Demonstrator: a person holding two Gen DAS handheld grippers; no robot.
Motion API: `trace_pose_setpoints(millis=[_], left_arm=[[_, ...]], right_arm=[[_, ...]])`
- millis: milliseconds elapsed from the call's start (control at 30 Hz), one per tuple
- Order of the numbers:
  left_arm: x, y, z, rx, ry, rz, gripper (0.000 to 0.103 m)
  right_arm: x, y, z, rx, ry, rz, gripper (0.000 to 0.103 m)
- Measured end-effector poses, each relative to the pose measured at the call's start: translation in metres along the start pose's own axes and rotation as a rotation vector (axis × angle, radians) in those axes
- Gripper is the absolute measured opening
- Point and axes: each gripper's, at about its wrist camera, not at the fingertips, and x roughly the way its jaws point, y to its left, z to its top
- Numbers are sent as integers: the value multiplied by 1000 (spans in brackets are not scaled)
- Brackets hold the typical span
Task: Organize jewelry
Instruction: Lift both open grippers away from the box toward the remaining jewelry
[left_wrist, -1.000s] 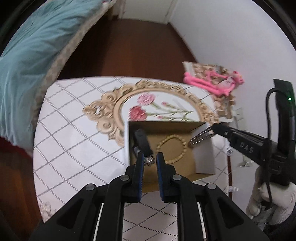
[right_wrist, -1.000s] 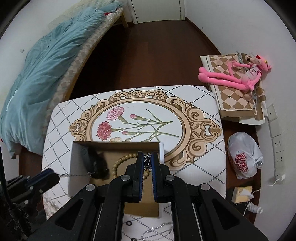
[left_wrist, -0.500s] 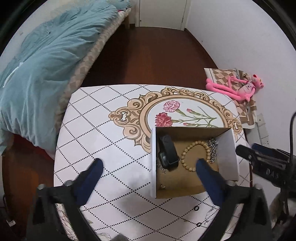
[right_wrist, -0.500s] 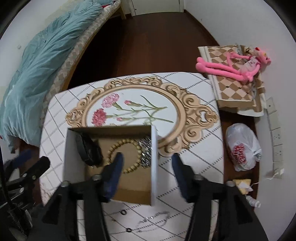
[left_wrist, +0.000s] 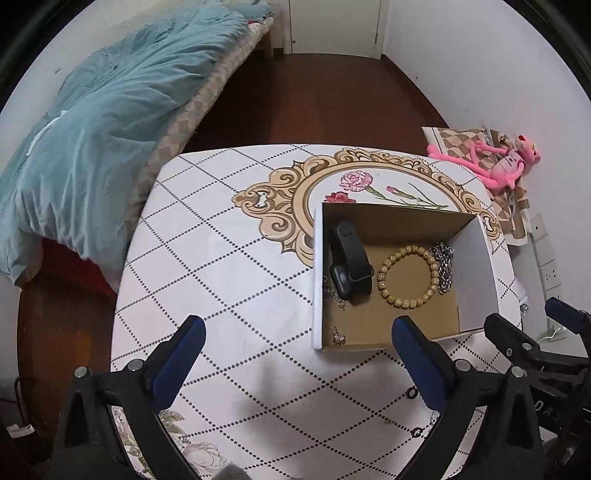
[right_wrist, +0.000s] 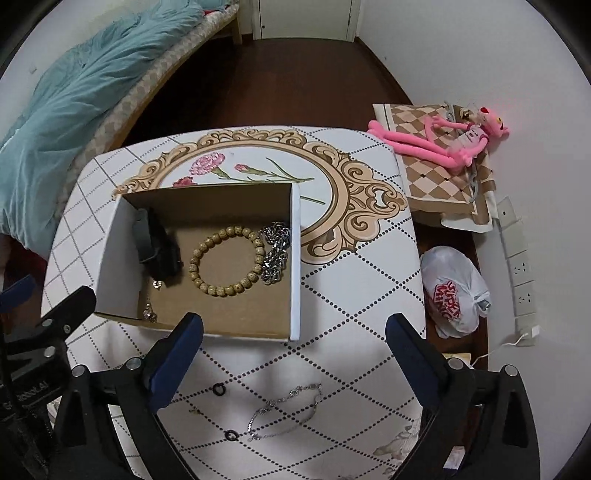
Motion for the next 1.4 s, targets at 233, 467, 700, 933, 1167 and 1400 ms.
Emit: trace_pose_setpoints(millis=[233,467,700,933,1167,1400], left_arm=[[-37,1,-11,-2,-79,9,103],[-77,3,-25,-10,-147,-6,103],[-118,3,-41,-7,-213,-14,103],[-145,1,-49,5,-259,-19,103],[-140,-3,-59,10,-270,36,103],[-83,1,-78,-16,-184,65,103]], right_arm=[[-30,0,-13,13,-66,-2,100],[-74,-2,-31,22,-168,-32,103],[-126,-3,-49,40,-272,-37,103],[-162,-6,-66,51,-330,-32,103],[-165,-13,-77,87,-334,-7,103],[-105,-32,-94,142,-216,42,103]])
